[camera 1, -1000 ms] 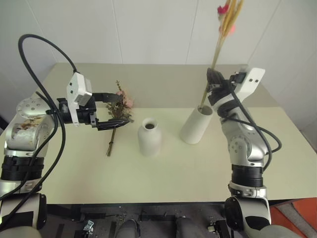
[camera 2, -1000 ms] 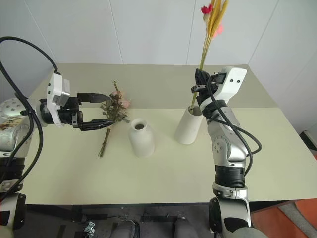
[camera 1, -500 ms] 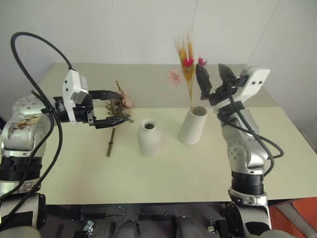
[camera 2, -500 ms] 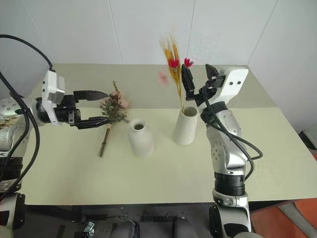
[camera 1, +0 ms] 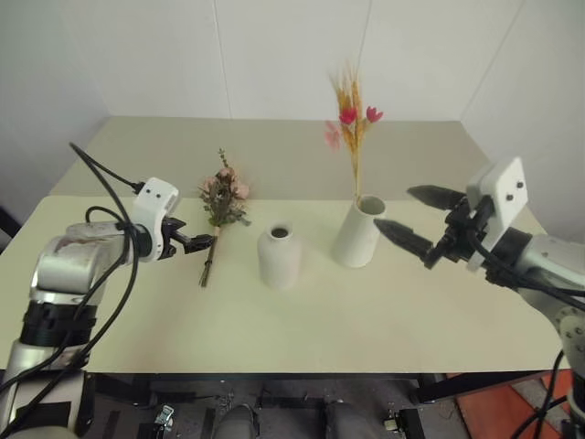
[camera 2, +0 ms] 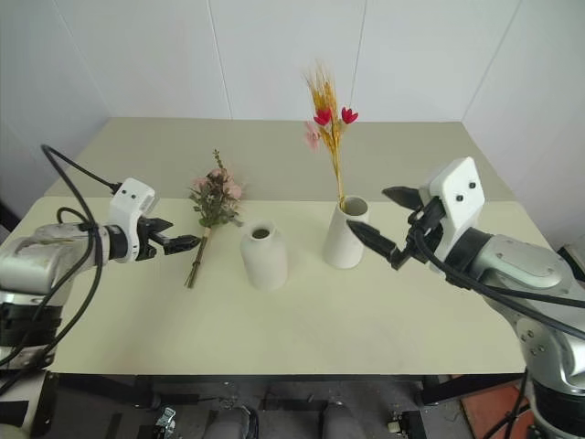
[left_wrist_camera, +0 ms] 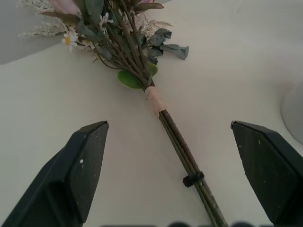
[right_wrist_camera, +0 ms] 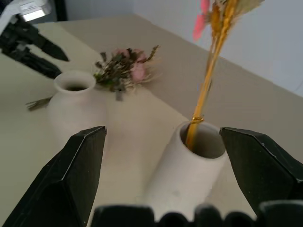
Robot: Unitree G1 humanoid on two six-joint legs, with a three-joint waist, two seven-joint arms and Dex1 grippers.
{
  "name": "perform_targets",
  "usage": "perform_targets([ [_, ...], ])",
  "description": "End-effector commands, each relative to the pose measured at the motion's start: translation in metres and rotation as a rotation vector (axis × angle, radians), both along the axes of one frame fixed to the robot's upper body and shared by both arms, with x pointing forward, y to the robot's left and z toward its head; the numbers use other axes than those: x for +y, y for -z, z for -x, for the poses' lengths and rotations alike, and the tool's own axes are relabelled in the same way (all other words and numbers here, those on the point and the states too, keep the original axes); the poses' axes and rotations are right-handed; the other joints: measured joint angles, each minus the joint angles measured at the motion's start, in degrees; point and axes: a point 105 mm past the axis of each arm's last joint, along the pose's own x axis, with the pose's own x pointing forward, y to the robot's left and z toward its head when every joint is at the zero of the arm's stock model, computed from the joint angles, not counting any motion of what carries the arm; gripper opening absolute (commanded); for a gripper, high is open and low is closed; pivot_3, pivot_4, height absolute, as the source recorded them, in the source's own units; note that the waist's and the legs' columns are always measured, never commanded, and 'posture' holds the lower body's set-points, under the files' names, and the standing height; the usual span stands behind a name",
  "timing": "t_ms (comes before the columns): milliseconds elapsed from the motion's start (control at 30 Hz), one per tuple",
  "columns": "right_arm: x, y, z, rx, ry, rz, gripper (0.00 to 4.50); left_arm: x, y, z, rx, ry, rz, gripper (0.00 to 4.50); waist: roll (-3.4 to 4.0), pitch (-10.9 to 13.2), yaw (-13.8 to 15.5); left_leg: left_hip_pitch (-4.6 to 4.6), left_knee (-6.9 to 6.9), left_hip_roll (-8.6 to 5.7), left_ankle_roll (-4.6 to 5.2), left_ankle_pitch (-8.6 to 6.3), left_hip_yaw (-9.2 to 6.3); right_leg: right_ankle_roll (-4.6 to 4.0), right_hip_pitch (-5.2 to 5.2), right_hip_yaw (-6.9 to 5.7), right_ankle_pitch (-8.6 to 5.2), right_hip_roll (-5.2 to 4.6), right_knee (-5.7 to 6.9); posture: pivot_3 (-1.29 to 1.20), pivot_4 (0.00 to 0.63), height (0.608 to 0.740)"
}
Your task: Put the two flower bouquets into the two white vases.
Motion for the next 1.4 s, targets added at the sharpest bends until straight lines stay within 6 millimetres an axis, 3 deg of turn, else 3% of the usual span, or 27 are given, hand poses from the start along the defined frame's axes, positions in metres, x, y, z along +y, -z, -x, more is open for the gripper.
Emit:
perform_targets([
  [33, 0.007, -0.002, 0.010, -0.002, -0.064, 0.045, 4.48, -0.003, 0.001, -0.023, 0.037, -0.069, 0.012, 4.50, -0.03, 0.00, 0.00, 0.00, 0.00, -0.03, 0.00, 0.00, 0.01, 0.00, 0.00, 0.00, 0.00, -0.01, 0.01, 0.00, 0.150, 0.740],
  [267, 0.006, -0.005, 0.008, -0.005, -0.026, 0.019, 4.48, -0.017, 0.021, -0.055, 0.155, -0.106, 0.073, 4.50, -0.05, 0.01, 0.03, -0.17, 0.01, -0.06, 0.00, 0.00, 0.00, -0.01, -0.11, 0.00, 0.01, -0.03, -0.04, 0.00, 0.150, 0.740],
  [367, 0.003, -0.005, 0.009, -0.002, -0.003, 0.016, 4.50, -0.031, 0.021, -0.061, 0.179, -0.073, 0.108, 3.96, -0.05, 0.01, 0.30, -0.23, 0.01, -0.09, 0.00, 0.00, -0.01, -0.01, -0.13, -0.02, 0.01, -0.06, -0.05, 0.00, 0.150, 0.740],
  [533, 0.000, -0.005, 0.009, -0.002, 0.022, 0.011, 4.50, -0.036, 0.018, -0.068, 0.170, -0.065, 0.081, 2.31, -0.05, 0.00, 0.87, -0.25, 0.02, -0.11, 0.00, 0.00, -0.02, 0.00, -0.14, -0.02, 0.01, -0.07, -0.06, 0.00, 0.150, 0.740],
  [733, 0.001, -0.002, 0.010, 0.008, 0.031, 0.004, 4.50, -0.027, 0.014, -0.073, 0.143, -0.108, 0.079, 0.29, -0.06, 0.00, 1.08, -0.25, 0.02, -0.11, 0.00, 0.00, -0.02, 0.00, -0.14, -0.02, 0.01, -0.07, -0.04, 0.00, 0.150, 0.740],
  [800, 0.000, 0.001, 0.011, 0.016, 0.035, 0.004, 4.50, -0.024, 0.011, -0.076, 0.103, -0.126, 0.087, 0.08, -0.06, 0.00, 1.12, -0.26, 0.02, -0.10, 0.00, 0.00, -0.02, 0.00, -0.14, -0.02, 0.01, -0.07, -0.04, 0.00, 0.150, 0.740],
  [900, -0.002, 0.004, 0.011, 0.023, 0.051, -0.001, 4.50, -0.033, -0.014, -0.084, -0.051, -0.111, 0.222, 0.08, -0.06, 0.01, 1.32, -0.29, 0.03, -0.11, 0.00, 0.00, -0.05, 0.00, -0.15, -0.04, 0.01, -0.08, -0.04, 0.00, 0.150, 0.740],
  [1000, -0.003, 0.006, 0.010, 0.012, 0.073, -0.009, 4.50, -0.044, -0.066, -0.089, -0.307, -0.091, 0.469, 0.08, -0.07, 0.01, 1.47, -0.32, 0.05, -0.10, 0.00, 0.00, -0.05, 0.01, -0.15, -0.06, 0.02, -0.11, -0.03, 0.00, 0.150, 0.740],
  [1100, -0.002, 0.007, 0.010, 0.000, 0.090, -0.028, 4.50, -0.055, -0.144, -0.057, -0.534, 0.145, 0.930, 0.08, -0.10, 0.03, 1.52, -0.44, 0.09, -0.10, -0.01, 0.00, -0.09, 0.02, -0.19, -0.11, 0.05, -0.15, -0.05, 0.00, 0.150, 0.740],
  [1167, 0.000, 0.008, 0.010, -0.007, 0.093, -0.038, 4.50, -0.057, -0.173, -0.032, -0.608, 0.309, 1.091, 0.08, -0.10, 0.03, 1.21, -0.49, 0.09, -0.11, -0.01, 0.00, -0.09, 0.03, -0.22, -0.11, 0.06, -0.15, -0.07, 0.00, 0.150, 0.740],
  [1267, 0.002, 0.010, 0.011, -0.015, 0.100, -0.052, 4.50, -0.066, -0.188, -0.017, -0.604, 0.428, 1.149, 0.08, -0.06, 0.00, 0.94, -0.35, 0.09, -0.11, -0.01, 0.00, -0.07, 0.03, -0.17, -0.07, 0.06, -0.14, -0.04, 0.00, 0.150, 0.740],
  [1400, 0.002, 0.012, 0.011, -0.026, 0.116, -0.061, 4.50, -0.093, -0.186, -0.001, -0.578, 0.597, 1.063, 0.08, -0.08, -0.01, 1.21, 0.03, 0.09, -0.14, -0.03, 0.02, -0.07, 0.04, 0.15, -0.06, 0.05, -0.11, 0.01, 0.00, 0.150, 0.740],
])
